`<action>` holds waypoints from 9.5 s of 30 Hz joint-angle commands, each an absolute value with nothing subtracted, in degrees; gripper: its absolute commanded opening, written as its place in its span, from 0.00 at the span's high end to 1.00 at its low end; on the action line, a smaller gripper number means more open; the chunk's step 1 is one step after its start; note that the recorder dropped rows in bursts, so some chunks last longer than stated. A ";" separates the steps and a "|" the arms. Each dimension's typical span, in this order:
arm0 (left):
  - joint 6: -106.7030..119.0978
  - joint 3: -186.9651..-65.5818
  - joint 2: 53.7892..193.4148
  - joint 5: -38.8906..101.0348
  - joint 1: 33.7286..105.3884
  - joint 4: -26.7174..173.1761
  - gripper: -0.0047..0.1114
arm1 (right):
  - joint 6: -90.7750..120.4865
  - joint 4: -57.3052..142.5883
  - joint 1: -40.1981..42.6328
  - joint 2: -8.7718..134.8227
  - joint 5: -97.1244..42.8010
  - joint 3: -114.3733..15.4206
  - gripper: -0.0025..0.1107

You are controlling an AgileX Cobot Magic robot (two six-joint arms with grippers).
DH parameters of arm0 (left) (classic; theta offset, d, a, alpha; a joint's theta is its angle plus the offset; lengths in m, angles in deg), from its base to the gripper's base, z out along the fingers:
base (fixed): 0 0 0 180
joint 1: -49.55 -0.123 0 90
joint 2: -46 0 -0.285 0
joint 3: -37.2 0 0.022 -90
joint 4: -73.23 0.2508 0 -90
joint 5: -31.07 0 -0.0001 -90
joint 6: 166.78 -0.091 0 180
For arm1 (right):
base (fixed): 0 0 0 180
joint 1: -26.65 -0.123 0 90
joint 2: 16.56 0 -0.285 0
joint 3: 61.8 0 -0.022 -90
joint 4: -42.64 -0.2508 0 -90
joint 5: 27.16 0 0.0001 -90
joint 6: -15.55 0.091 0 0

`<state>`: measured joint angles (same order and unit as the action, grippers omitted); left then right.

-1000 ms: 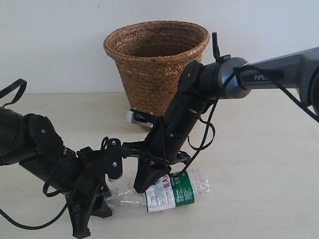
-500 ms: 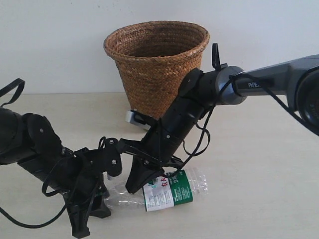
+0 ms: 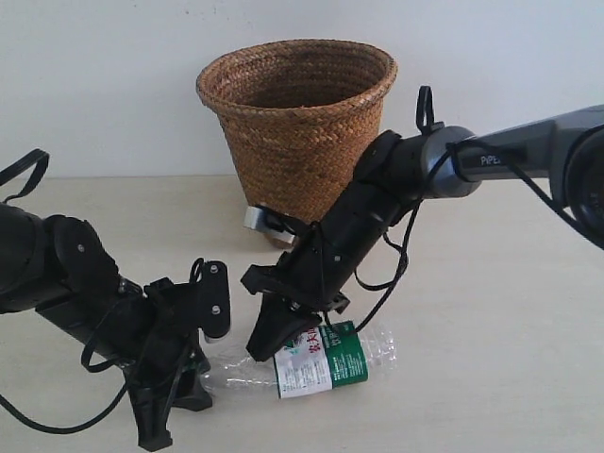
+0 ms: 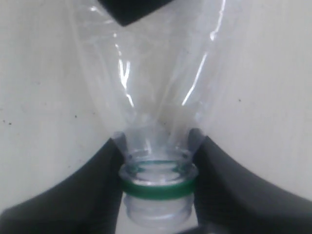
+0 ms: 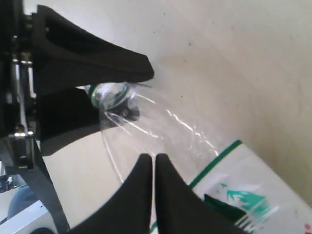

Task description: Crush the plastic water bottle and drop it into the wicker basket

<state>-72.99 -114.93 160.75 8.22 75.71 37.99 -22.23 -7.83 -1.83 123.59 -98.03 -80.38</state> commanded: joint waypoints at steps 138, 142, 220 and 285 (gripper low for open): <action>5.57 -119.80 114.01 -23.41 71.13 76.93 0.92 | 15.55 49.39 20.97 46.10 -68.79 -36.47 0.98; 4.59 -109.90 101.53 -10.01 71.13 76.93 0.92 | 16.26 49.40 20.97 34.05 -55.32 -26.50 0.98; 12.48 -65.58 63.41 31.07 66.11 69.23 0.92 | 22.72 44.42 20.97 -3.52 -25.31 15.42 0.98; 12.32 -65.58 53.79 14.62 50.76 69.36 0.92 | 17.71 44.42 26.77 -8.77 -36.95 15.42 0.98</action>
<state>12.54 -65.80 53.97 14.57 50.96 69.35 18.18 44.10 25.57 -8.28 -34.51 15.45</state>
